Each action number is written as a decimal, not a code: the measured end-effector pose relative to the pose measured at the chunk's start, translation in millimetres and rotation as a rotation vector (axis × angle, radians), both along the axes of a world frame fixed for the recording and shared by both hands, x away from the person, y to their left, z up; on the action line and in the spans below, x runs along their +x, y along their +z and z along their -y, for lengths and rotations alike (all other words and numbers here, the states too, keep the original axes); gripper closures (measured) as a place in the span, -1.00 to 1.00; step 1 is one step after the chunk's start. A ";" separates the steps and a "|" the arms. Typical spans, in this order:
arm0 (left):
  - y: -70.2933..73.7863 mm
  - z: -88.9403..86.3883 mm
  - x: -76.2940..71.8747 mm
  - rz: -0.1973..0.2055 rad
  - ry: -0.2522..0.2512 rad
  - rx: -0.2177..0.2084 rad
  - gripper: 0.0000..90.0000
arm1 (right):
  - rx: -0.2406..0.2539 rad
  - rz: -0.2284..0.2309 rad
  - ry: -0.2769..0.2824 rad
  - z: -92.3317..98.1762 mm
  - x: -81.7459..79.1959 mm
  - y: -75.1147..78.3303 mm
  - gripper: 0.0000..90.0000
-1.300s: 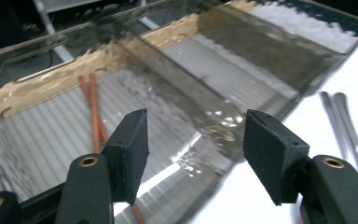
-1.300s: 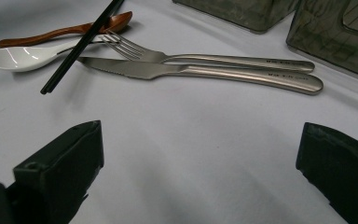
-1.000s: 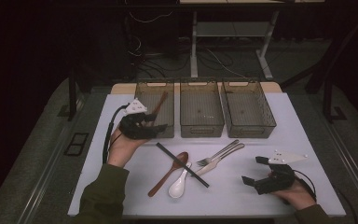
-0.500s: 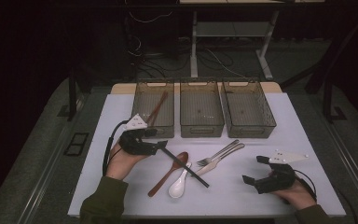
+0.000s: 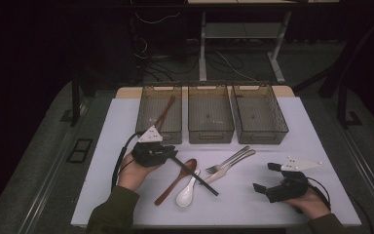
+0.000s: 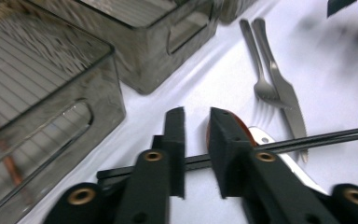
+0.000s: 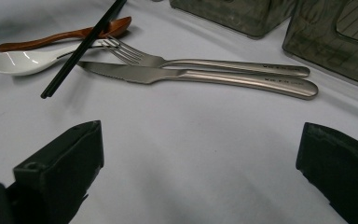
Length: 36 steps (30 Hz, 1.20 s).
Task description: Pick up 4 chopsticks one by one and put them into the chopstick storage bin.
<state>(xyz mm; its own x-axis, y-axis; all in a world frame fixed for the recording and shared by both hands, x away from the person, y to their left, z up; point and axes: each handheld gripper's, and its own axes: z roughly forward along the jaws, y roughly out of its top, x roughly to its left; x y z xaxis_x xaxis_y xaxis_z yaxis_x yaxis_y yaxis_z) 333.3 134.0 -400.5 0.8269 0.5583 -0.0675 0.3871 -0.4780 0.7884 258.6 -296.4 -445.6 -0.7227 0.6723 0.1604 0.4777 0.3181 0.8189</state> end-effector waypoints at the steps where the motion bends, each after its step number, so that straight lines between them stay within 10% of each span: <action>1: -1.7 2.1 0.7 -0.002 -0.005 0.009 0.80 | 0.000 -0.001 0.001 -0.4 0.1 0.0 -0.99; 36: -42.6 11.4 35.8 -0.056 0.035 0.186 0.97 | -0.011 -0.010 0.006 -1.3 1.5 -1.8 -0.99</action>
